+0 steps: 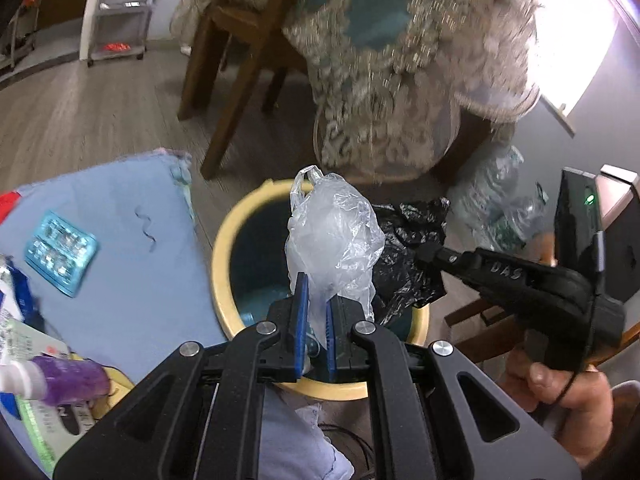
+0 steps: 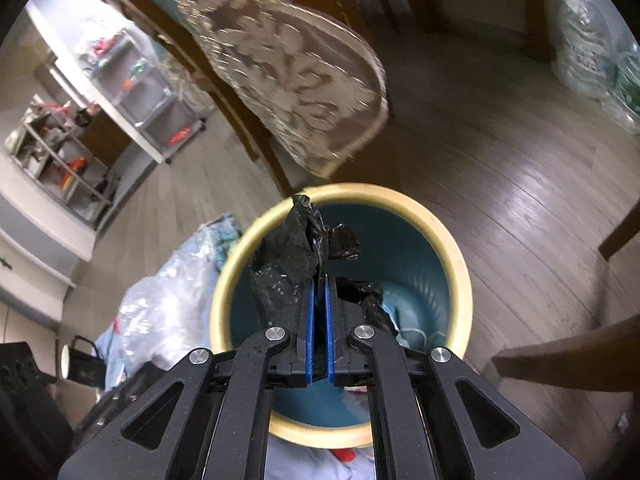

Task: Collect trash
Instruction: 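Open both tools to drop the two bags into the bin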

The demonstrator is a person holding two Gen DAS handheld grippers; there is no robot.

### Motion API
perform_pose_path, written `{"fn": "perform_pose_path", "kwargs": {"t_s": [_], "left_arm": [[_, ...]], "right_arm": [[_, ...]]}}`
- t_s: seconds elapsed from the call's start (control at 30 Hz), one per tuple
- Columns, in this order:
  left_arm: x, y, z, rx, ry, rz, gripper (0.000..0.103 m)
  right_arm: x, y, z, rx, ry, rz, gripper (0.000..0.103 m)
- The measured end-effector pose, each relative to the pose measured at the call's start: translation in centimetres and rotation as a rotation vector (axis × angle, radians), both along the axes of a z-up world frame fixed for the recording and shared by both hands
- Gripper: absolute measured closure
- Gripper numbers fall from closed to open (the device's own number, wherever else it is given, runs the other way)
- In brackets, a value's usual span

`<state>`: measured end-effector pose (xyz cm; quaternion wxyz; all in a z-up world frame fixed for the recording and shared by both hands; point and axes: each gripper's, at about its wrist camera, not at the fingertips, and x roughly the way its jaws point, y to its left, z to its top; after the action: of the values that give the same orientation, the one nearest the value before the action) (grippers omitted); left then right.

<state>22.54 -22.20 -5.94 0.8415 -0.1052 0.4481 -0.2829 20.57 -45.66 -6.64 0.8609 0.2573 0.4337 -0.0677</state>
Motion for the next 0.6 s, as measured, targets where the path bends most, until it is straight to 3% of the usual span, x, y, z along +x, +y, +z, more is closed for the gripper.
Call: {"fn": "perform_pose_path", "kwargs": {"t_s": [0.1,0.13,0.27,0.6], "left_arm": [[0.3,-0.3,-1.2,-0.019,0.041,-0.021,0.092],[0.4,-0.3,-1.5,-0.023,0.049,-0.027,0.089],[0.5,0.1,-1.9,-0.044,0.060,-0.025,0.061],[-1.5,3.0,2.5,-0.044,-0.062,-0.010,0.036]], "right_arm": [[0.2,-0.6,-0.8,0.032,0.029,-0.022,0.088],[0.1,-0.8,-0.9,0.039,0.033,-0.028,0.081],[0.1,-0.7,-0.9,0.053,0.035,-0.036,0.060],[-0.3,0.5,0.6,0.026,-0.012,-0.017,0.032]]}}
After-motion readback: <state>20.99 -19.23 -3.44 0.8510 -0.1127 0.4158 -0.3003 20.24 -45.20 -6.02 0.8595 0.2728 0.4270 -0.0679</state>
